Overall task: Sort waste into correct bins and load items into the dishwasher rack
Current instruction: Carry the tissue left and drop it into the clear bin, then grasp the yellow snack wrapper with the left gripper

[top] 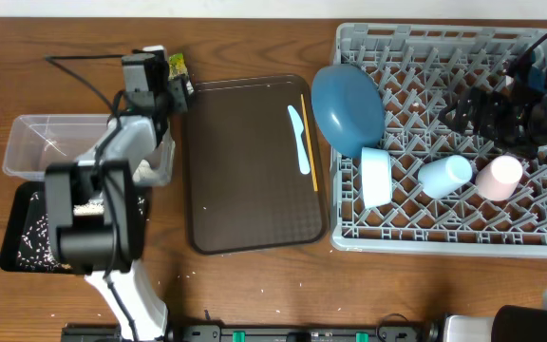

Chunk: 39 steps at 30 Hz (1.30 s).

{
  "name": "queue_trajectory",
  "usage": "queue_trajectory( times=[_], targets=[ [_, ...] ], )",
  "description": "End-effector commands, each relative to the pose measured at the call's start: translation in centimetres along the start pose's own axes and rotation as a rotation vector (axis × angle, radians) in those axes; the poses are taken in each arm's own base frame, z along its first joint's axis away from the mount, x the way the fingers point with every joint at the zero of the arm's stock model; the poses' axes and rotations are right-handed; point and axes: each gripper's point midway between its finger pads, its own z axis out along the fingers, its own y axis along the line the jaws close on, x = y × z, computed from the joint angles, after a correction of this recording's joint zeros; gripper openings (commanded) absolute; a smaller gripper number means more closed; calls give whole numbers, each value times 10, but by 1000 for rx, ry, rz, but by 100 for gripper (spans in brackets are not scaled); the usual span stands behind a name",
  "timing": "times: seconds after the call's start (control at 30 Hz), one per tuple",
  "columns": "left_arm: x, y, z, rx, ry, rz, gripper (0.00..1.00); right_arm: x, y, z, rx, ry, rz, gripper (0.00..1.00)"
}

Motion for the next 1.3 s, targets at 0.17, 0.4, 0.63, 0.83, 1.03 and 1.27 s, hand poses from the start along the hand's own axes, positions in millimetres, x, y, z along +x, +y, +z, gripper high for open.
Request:
queue_trajectory(
  times=[0.17, 0.4, 0.63, 0.83, 1.03, 1.27],
  targets=[
    [-7, 0, 33, 2, 1, 4, 54, 3, 1, 0, 2, 12, -17, 99],
    [2, 2, 33, -2, 37, 2, 45, 1, 2, 0, 1, 7, -19, 99],
    [-13, 0, 22, 0, 9, 4, 19, 1, 2, 0, 1, 7, -19, 99],
    [-63, -6, -11, 9, -115, 8, 6, 2, 1, 0, 2, 9, -18, 99],
    [-97, 4, -70, -78, -168, 3, 6, 3, 1, 0, 2, 12, -17, 99],
    [-62, 41, -157, -311, 19, -55, 6, 2, 1, 0, 2, 11, -18, 99]
  ],
)
